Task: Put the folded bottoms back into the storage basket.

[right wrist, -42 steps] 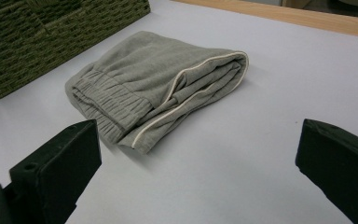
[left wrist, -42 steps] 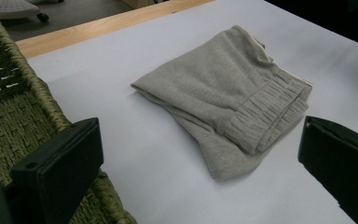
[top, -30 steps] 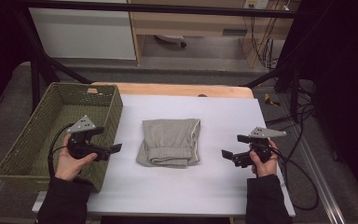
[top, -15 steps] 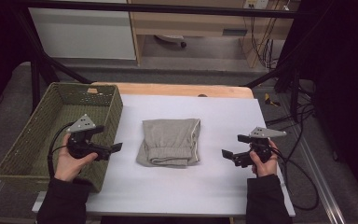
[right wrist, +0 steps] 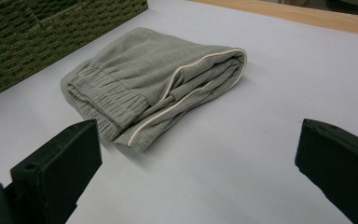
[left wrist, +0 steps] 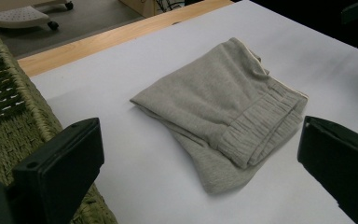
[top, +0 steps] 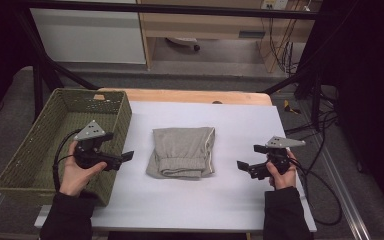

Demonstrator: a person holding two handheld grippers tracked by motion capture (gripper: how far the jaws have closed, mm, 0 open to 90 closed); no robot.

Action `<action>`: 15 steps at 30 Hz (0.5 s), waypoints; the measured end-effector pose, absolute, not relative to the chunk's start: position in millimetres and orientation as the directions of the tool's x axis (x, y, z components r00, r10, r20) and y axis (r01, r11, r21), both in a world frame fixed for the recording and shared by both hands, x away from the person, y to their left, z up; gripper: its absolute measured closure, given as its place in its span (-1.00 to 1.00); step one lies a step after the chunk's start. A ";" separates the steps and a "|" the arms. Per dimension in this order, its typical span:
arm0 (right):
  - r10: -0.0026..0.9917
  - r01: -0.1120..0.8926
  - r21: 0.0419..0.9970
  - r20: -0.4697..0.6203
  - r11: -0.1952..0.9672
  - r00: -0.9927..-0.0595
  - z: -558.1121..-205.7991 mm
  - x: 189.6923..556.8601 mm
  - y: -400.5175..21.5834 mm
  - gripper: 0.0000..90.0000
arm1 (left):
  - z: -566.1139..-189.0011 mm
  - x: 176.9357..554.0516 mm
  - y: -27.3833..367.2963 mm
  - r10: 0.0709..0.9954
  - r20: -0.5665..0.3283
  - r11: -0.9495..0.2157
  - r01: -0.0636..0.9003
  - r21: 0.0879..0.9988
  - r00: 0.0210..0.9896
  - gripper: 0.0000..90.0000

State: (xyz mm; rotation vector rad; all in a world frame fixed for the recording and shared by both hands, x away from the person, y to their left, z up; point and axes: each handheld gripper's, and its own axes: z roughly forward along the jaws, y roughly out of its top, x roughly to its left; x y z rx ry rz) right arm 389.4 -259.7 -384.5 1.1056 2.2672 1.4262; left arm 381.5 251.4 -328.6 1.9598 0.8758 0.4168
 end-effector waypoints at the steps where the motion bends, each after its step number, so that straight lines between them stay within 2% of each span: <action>1: 0.707 0.469 0.851 0.181 0.236 -0.684 -384.5 389.4 -259.7 -0.98 | -328.0 381.3 250.3 0.722 -0.056 -0.326 0.410 0.852 0.690 -1.00; 15: 0.708 0.465 0.853 0.176 0.236 -0.683 -383.5 388.7 -260.7 -0.98 | -326.5 375.6 228.6 0.711 -0.048 -0.346 0.409 0.844 0.701 -1.00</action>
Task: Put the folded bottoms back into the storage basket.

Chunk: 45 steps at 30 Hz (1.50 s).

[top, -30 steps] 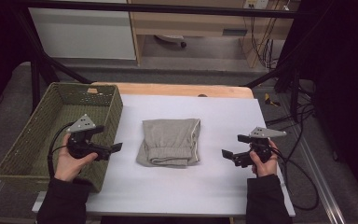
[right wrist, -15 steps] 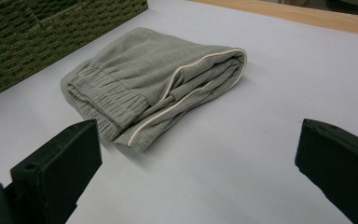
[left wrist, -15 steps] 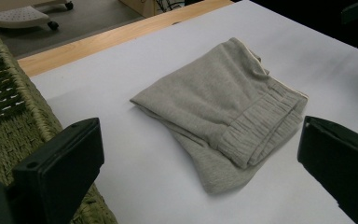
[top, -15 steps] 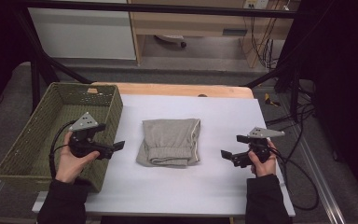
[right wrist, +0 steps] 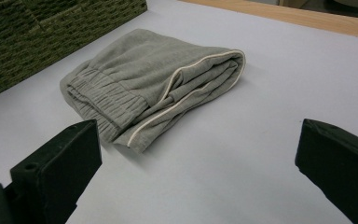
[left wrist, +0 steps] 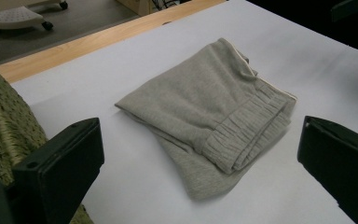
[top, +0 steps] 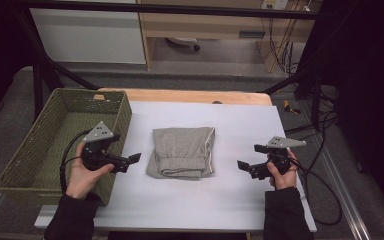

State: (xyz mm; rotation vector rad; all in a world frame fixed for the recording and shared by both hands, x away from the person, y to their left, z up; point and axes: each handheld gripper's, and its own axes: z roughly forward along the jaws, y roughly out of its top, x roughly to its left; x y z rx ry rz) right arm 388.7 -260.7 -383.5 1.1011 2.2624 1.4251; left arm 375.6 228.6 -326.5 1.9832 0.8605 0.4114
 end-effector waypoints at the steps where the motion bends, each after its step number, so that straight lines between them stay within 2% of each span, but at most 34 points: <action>1: 0.708 0.464 0.853 0.175 0.237 -0.684 -383.5 388.7 -260.7 -0.98 | -327.4 375.3 225.8 0.709 -0.047 -0.351 0.409 0.842 0.704 -1.00; 45: 0.703 0.468 0.850 0.179 0.241 -0.688 -386.8 389.5 -257.4 -0.98 | -365.3 388.6 171.3 0.703 -0.045 -0.424 0.469 0.775 0.710 -1.00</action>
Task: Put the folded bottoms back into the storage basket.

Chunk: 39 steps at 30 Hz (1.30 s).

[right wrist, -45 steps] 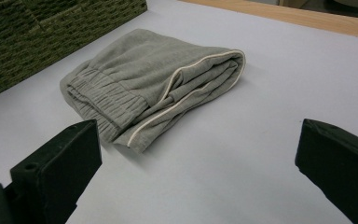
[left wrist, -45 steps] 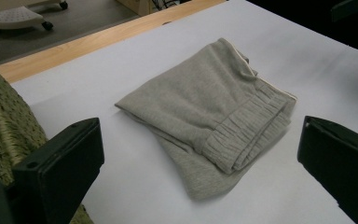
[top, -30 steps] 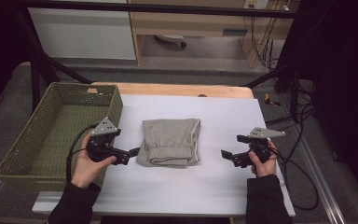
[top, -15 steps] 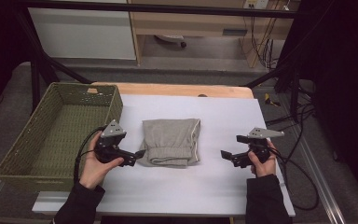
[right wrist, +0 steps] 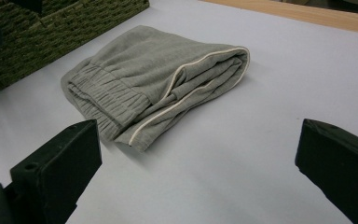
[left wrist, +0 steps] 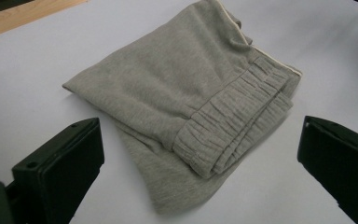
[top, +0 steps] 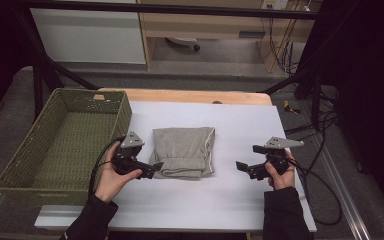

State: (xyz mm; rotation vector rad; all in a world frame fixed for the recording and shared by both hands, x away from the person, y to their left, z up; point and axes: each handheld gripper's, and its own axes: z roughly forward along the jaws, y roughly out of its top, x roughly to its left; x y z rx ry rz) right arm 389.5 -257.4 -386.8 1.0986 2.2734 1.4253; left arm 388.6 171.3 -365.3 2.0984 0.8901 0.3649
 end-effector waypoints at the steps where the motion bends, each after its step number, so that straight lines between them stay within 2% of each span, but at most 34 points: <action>1: 0.704 0.467 0.851 0.178 0.241 -0.688 -386.8 389.5 -257.3 -0.98 | -365.3 389.3 170.5 0.703 -0.043 -0.426 0.469 0.774 0.710 -1.00; 24: 0.706 0.468 0.848 0.171 0.250 -0.687 -388.1 390.1 -256.3 -0.98 | -377.3 419.4 153.3 0.740 -0.078 -0.390 0.520 0.760 0.668 -0.99; 39: 0.707 0.469 0.847 0.170 0.251 -0.686 -388.6 390.3 -256.1 -0.98 | -393.5 443.3 149.5 0.775 -0.063 -0.395 0.560 0.728 0.629 -0.97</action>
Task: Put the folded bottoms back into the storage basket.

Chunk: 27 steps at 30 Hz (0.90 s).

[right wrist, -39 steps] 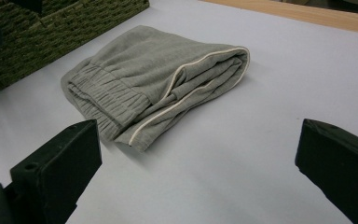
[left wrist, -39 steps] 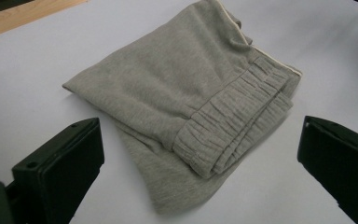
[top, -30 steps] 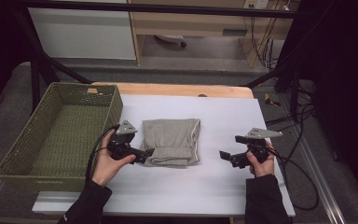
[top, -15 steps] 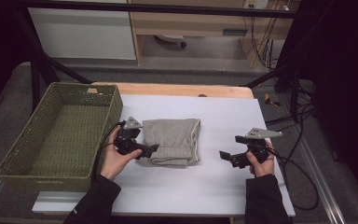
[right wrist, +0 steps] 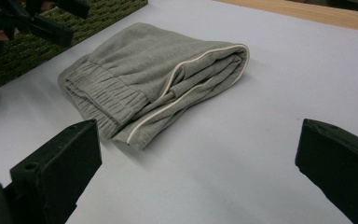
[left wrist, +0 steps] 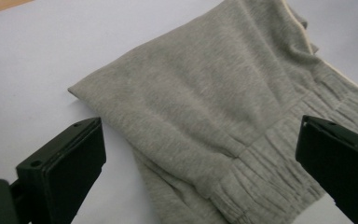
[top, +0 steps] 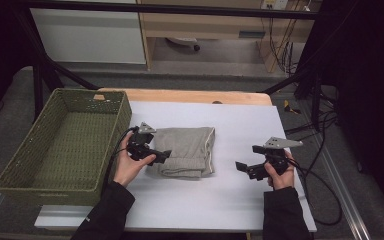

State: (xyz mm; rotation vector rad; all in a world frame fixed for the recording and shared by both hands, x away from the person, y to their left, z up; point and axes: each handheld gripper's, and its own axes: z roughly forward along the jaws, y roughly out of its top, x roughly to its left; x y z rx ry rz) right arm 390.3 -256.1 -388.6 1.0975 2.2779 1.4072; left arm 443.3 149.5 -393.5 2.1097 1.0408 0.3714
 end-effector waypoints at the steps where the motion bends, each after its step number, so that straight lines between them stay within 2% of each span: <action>1: 0.707 0.471 0.846 0.171 0.251 -0.686 -388.6 390.3 -256.0 -0.98 | -395.3 445.1 149.5 0.778 -0.060 -0.398 0.564 0.723 0.625 -0.97; 13: 0.706 0.473 0.843 0.173 0.254 -0.687 -389.0 390.4 -255.6 -0.98 | -411.2 461.4 150.4 0.820 -0.055 -0.382 0.617 0.688 0.569 -0.89; 22: 0.706 0.473 0.843 0.170 0.257 -0.687 -389.8 390.9 -254.8 -0.98 | -422.0 470.3 151.7 0.833 -0.041 -0.390 0.640 0.662 0.551 -0.65; 27: 0.707 0.472 0.843 0.168 0.258 -0.687 -389.8 390.9 -254.9 -0.98 | -428.1 475.1 153.3 0.840 -0.072 -0.371 0.666 0.648 0.538 -0.59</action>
